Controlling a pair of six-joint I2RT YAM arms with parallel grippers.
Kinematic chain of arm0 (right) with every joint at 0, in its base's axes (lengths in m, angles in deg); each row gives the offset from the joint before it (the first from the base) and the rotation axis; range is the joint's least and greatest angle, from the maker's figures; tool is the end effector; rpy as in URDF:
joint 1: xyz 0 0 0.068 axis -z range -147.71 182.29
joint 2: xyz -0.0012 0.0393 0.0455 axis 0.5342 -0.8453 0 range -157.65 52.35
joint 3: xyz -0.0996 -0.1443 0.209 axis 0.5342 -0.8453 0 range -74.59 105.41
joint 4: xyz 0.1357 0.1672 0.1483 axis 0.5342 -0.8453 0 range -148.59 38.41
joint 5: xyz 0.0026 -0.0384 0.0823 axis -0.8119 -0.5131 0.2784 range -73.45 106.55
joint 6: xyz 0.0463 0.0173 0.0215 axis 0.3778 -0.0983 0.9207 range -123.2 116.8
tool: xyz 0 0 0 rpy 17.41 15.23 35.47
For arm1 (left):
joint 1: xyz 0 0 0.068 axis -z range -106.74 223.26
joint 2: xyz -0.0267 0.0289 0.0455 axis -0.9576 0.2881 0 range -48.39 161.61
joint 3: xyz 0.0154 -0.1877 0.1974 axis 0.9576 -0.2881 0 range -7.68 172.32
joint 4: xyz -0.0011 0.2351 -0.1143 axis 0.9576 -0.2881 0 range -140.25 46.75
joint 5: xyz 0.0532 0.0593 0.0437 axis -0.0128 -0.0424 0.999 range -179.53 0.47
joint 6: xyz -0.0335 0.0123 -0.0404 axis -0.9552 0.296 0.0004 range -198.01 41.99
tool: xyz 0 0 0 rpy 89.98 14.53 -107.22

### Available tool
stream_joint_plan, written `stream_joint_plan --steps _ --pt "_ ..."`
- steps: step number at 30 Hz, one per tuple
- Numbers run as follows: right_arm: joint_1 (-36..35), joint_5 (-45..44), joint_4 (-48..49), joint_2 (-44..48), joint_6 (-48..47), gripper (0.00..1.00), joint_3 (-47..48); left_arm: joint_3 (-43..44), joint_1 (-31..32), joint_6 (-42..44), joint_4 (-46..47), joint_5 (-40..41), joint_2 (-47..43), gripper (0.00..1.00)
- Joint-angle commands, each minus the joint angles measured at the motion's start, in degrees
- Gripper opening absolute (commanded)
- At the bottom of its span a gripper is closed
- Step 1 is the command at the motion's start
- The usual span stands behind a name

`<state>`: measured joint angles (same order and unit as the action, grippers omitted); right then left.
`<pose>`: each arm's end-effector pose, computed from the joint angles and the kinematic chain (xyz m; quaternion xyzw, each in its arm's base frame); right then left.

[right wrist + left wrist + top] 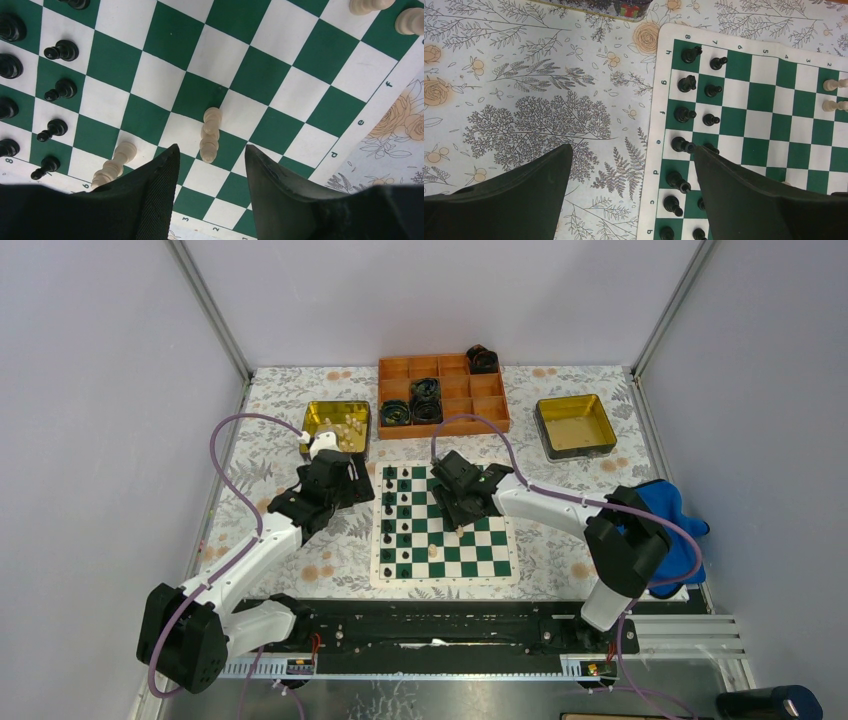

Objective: Set up the chess pieces on the board
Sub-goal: Pick up the chess piece from the chessboard.

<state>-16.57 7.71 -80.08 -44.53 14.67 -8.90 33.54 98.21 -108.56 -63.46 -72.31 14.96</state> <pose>0.2326 0.2581 0.2059 -0.2377 0.9327 0.0813 0.2587 0.2138 -0.0879 0.2400 -0.1046 0.9004 -0.0649 0.4173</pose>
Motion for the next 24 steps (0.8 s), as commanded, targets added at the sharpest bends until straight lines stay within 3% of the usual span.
stream_joint_plan --steps 1,12,24 --pt "-0.6 0.91 1.59 -0.88 0.76 0.56 -0.41 -0.52 -0.35 -0.12 2.88 -0.16 0.18 0.99" --pt "-0.6 0.97 2.39 -1.69 0.6 0.49 -1.08 -0.47 -0.34 -0.13 2.89 0.06 0.46 0.99" --pt "-0.58 1.24 2.74 -1.69 0.65 0.35 -1.79 -0.52 -0.35 -0.22 2.73 0.1 0.77 0.99"
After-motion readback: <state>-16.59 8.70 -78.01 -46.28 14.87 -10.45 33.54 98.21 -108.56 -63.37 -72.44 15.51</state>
